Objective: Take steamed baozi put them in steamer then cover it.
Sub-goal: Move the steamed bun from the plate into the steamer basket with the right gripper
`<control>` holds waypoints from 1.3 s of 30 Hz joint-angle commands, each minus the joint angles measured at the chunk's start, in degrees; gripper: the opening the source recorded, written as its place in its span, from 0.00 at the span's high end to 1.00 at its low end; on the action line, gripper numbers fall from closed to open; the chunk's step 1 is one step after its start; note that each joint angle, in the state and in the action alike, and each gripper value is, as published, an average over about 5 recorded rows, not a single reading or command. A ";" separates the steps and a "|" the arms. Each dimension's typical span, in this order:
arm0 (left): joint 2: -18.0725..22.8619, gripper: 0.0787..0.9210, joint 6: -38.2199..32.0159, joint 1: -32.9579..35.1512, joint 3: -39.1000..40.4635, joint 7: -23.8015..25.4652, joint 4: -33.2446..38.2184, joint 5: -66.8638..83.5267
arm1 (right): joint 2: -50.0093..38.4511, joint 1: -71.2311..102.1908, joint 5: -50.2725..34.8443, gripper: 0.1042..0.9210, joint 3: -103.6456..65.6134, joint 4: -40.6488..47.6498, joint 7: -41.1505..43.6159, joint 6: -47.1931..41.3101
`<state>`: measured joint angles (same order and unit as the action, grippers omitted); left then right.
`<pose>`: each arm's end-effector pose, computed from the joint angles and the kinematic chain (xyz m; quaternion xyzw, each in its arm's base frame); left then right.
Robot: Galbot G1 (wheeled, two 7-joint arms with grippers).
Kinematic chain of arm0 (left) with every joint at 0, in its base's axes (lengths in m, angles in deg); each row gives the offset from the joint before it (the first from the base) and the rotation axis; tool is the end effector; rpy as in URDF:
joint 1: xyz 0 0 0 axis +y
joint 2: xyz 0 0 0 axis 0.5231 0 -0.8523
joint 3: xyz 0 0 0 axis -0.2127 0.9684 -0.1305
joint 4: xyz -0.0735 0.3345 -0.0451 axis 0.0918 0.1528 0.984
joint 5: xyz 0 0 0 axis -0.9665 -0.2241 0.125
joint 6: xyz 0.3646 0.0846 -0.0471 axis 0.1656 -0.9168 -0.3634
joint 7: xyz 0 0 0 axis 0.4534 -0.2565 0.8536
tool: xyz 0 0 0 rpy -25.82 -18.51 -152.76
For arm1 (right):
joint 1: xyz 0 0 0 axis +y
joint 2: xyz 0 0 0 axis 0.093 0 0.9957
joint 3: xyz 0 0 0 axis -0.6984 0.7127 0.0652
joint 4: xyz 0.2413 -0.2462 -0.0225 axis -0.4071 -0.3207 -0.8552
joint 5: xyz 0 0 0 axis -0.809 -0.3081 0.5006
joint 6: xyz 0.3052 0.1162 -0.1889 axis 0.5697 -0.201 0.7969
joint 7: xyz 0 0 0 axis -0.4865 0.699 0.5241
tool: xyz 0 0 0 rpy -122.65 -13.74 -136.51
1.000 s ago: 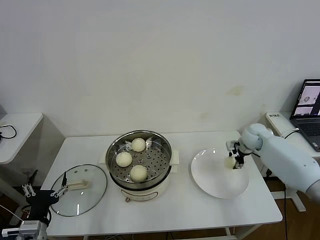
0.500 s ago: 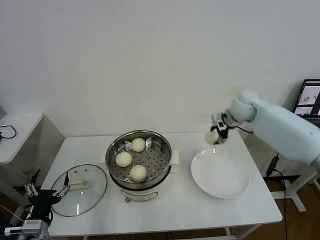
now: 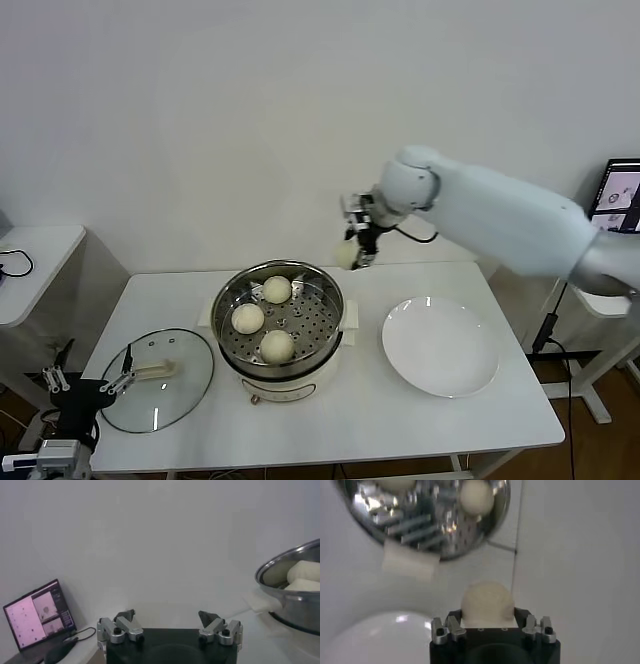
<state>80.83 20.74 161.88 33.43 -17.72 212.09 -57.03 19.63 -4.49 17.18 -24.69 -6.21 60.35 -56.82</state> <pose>0.1720 0.1473 -0.2566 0.0969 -0.9681 -0.2266 0.0449 0.5622 0.1303 -0.0242 0.5073 -0.5814 0.5767 0.2685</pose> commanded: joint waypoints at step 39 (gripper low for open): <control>0.01 0.12 0.15 -1.38 -0.36 -0.06 0.69 0.49 | 8.61 4.68 -5.05 0.16 3.38 -0.37 -6.25 -10.97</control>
<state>80.90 20.88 160.58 33.11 -17.75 212.87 -56.58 29.24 1.37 12.01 -20.29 -5.27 54.00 -67.47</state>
